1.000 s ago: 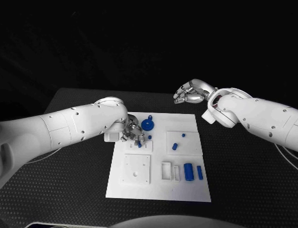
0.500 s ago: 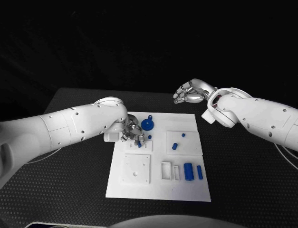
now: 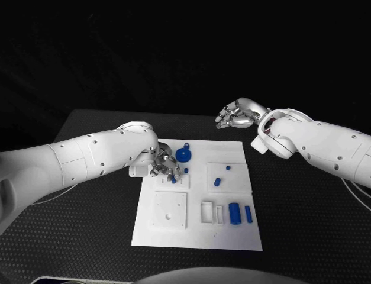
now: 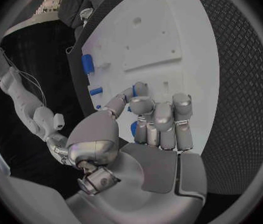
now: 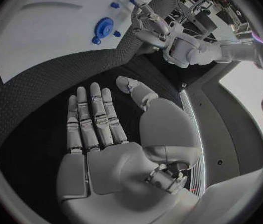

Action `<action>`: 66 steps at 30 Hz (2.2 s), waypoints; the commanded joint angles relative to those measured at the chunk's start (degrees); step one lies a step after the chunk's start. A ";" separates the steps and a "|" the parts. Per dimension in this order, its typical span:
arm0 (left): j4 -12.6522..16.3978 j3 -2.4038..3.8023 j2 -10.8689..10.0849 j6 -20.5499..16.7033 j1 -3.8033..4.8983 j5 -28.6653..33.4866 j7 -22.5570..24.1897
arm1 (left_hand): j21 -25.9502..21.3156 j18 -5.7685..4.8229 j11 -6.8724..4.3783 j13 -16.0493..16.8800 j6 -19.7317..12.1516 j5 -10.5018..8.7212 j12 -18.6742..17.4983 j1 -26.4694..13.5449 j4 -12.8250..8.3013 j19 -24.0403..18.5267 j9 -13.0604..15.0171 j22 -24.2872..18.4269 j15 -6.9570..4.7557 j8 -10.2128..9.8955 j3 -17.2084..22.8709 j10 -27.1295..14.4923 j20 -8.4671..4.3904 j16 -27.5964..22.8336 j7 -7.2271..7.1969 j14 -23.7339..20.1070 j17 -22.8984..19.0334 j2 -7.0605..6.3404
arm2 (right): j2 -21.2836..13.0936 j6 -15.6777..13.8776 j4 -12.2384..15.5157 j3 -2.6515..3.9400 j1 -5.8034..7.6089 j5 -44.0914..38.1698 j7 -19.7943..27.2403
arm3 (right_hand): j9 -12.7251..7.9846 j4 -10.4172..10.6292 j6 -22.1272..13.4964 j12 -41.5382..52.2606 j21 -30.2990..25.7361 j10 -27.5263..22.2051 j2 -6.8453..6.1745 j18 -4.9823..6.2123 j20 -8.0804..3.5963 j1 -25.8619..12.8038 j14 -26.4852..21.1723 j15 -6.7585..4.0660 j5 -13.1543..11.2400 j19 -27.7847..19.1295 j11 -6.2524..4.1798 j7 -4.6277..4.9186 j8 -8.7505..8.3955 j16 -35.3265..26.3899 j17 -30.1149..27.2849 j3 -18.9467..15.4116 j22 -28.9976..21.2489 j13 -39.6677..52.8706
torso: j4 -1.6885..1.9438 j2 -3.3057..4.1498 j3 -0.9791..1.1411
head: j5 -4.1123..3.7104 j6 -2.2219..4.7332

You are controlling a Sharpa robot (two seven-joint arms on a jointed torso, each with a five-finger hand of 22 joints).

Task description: Assemble the parts on the task board

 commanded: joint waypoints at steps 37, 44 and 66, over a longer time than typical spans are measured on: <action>0.07 -0.25 -0.31 1.25 -0.52 -0.84 -0.71 | 0.32 0.71 -0.46 -0.23 3.91 -0.23 -0.04 1.03 2.34 0.30 -0.02 0.17 -2.07 0.07 9.58 -0.51 -6.54 -0.42 -2.86 1.69 -0.13 -0.04 | -0.09 0.73 0.18 0.02 0.00 -0.46 0.33 | -0.04 0.10 -0.26 0.29 -0.24 -0.28 -0.01 -0.92 0.08 0.29 -0.45 0.07 0.33 -0.33 0.08 0.06 0.00 -0.29 0.08 0.23 0.15 -0.06 | -0.01 -0.01 0.02 | 0.09 -0.03; 0.01 -0.25 -0.20 1.13 -0.61 -1.50 -0.90 | 0.36 0.72 -0.46 -0.30 3.86 -0.41 -0.07 1.12 2.48 0.37 -0.03 0.17 -2.09 0.07 9.56 -0.51 -6.55 -0.45 -2.84 1.69 -0.17 0.06 | -0.12 0.71 0.26 0.02 0.00 -0.46 0.32 | -0.04 0.10 -0.25 0.30 -0.24 -0.26 -0.01 -0.92 0.08 0.27 -0.45 0.07 0.32 -0.33 0.08 0.06 0.01 -0.29 0.08 0.23 0.16 -0.06 | 0.06 -0.01 0.02 | 0.16 -0.10; 0.63 -0.25 -0.55 -2.22 -1.06 -3.43 -0.37 | 0.39 0.75 -0.44 -0.76 3.54 -2.95 -0.24 1.58 2.97 0.37 -0.11 0.15 -2.16 0.09 9.41 -0.52 -6.61 -0.64 -2.76 1.70 -0.36 0.14 | -0.15 0.68 0.42 0.02 0.01 -0.48 0.35 | -0.03 0.13 -0.23 0.31 -0.25 -0.23 0.00 -0.93 0.09 0.22 -0.47 0.07 0.29 -0.36 0.06 0.05 0.02 -0.30 0.09 0.20 0.18 -0.05 | 0.04 -0.01 -0.03 | 0.08 -0.06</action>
